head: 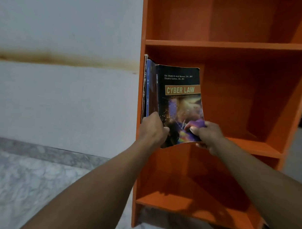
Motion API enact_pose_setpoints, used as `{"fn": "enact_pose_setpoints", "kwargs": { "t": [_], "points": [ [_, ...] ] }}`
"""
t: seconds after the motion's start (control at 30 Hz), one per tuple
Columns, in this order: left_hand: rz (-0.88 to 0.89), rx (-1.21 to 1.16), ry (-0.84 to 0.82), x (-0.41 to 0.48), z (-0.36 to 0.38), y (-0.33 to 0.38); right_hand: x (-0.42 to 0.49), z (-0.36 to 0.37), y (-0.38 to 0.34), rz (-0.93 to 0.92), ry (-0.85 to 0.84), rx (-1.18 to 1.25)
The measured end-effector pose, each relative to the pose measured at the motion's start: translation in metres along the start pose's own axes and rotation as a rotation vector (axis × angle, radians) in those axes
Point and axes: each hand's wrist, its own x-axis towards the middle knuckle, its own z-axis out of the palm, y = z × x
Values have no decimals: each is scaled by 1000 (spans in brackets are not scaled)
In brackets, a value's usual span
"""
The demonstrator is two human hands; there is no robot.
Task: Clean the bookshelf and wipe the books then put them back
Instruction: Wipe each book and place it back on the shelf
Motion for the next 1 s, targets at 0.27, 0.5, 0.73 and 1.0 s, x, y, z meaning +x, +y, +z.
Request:
{"fn": "enact_pose_setpoints", "kwargs": {
  "t": [0.27, 0.5, 0.73, 1.0],
  "points": [
    [-48, 158, 177, 32, 24, 19, 90, 5, -5, -93, -46, -256],
    [-188, 265, 253, 41, 49, 20, 131, 23, 13, -18, -262, -155],
    [-301, 372, 342, 55, 51, 18, 161, 64, 10, -43, -373, -116],
    [-321, 425, 491, 61, 61, 11, 165, 94, 11, -106, -359, -171]
  ]
}}
